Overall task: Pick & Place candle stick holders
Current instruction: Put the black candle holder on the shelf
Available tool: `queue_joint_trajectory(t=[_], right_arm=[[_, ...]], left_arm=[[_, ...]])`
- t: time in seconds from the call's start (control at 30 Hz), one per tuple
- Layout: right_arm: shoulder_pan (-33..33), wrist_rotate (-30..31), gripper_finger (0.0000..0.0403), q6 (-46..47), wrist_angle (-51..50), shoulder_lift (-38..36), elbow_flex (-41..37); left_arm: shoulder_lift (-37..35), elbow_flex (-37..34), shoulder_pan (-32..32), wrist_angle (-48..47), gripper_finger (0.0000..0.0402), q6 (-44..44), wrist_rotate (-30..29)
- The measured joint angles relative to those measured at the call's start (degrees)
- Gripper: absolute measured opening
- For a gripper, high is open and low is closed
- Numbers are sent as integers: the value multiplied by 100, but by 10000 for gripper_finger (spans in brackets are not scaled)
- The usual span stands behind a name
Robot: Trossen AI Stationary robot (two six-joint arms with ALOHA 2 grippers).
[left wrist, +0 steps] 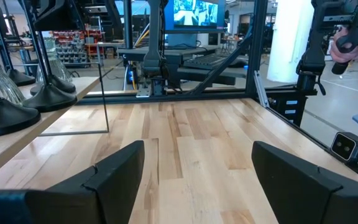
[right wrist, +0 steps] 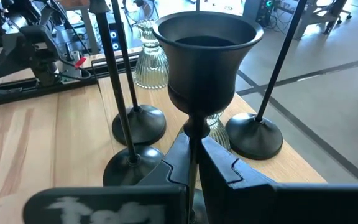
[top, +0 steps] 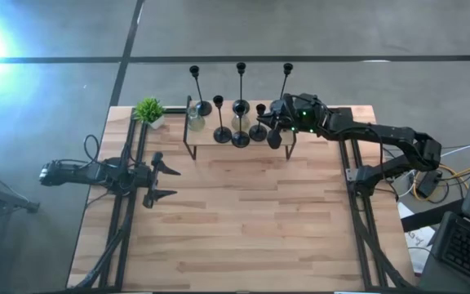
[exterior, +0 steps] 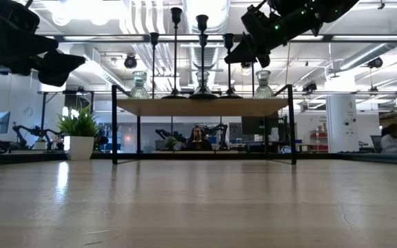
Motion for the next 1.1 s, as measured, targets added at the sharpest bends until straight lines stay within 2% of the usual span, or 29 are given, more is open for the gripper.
queue_joint_trajectory(t=[0.5, 0.93, 1.1], right_arm=[[0, -82, 11, 41, -38, 0, -2], [2, -85, 44, -41, 39, 0, -2], [2, -85, 73, 31, 101, 0, -2]], left_arm=[[1, 0, 0, 0, 300, 2, 0], [2, 0, -2, 0, 300, 2, -2], [1, 0, 0, 0, 300, 2, -1]])
